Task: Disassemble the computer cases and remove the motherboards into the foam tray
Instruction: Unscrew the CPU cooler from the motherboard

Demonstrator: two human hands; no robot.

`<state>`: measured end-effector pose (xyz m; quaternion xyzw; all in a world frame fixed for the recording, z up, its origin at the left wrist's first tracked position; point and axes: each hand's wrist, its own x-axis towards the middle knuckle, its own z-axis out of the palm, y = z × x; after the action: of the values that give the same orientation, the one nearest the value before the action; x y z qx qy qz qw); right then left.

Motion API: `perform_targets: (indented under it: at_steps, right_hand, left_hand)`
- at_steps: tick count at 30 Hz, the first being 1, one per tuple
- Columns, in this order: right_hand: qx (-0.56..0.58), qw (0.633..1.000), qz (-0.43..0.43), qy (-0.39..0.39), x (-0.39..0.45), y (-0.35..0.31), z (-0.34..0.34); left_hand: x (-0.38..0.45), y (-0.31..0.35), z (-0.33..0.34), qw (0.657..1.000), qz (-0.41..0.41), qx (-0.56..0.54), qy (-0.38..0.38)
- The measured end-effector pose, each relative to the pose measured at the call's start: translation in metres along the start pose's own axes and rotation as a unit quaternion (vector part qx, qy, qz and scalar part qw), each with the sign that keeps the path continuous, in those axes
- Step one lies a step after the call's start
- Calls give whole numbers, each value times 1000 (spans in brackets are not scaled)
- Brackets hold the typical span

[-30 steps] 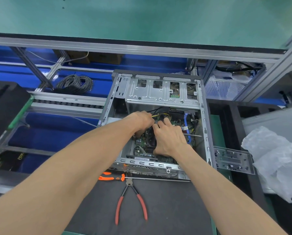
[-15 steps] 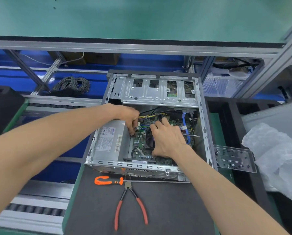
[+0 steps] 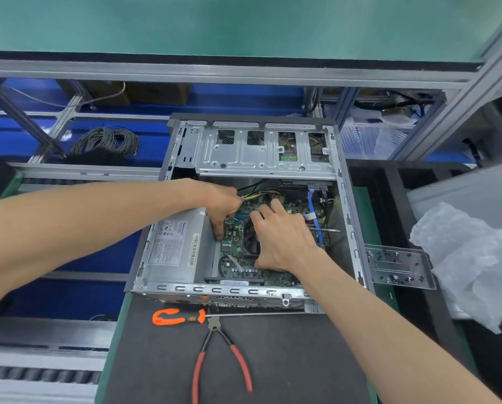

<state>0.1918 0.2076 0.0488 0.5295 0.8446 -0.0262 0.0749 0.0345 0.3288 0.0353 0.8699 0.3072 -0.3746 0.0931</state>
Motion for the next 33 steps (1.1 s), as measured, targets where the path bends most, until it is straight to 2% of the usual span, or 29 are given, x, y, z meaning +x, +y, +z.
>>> perform_targets:
  at_steps: [9,20,26,33]
  right_hand:
    - [-2,1000,-9,11,2,2,1]
    - [20,1000,-1,6,4,3,1]
    - [18,1000,3,-1,5,1,-1]
    - [19,1000,0,0,5,1,0]
  left_hand:
    - [9,-5,8,997,45,61,23]
    - [9,-4,11,995,68,-26,73]
    - [2,-5,8,994,68,-44,68]
    - [4,-1,4,998,55,12,39]
